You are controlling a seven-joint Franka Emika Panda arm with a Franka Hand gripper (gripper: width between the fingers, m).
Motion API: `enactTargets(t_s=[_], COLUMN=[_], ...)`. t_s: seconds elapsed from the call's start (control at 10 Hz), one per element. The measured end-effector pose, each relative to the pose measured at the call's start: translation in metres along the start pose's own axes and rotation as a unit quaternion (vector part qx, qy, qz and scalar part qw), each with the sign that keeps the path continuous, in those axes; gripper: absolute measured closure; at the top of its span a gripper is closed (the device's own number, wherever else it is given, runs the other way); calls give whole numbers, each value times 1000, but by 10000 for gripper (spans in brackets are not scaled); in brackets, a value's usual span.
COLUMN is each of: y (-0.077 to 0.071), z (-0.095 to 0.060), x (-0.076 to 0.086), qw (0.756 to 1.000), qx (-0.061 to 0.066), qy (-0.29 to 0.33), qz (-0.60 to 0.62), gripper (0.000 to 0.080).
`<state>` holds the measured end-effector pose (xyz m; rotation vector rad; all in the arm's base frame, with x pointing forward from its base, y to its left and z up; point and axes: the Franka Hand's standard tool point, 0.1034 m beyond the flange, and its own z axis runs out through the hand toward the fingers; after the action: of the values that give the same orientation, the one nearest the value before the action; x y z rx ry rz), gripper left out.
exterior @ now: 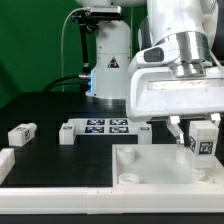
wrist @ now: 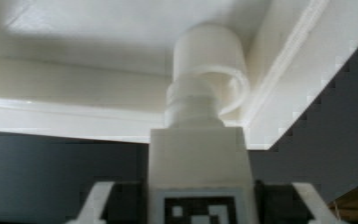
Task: Assemble one leg
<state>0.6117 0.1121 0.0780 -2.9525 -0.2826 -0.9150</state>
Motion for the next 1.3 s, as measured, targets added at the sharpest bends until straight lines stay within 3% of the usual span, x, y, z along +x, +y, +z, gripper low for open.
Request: enactTargets(t_s=[0.5, 1.3], y=[-11, -6], z=[1, 9], x=[-5, -17], qw=[1000, 1000], qx=[4, 2], qy=[-5, -13], qz=[-1, 2], gripper=[509, 509])
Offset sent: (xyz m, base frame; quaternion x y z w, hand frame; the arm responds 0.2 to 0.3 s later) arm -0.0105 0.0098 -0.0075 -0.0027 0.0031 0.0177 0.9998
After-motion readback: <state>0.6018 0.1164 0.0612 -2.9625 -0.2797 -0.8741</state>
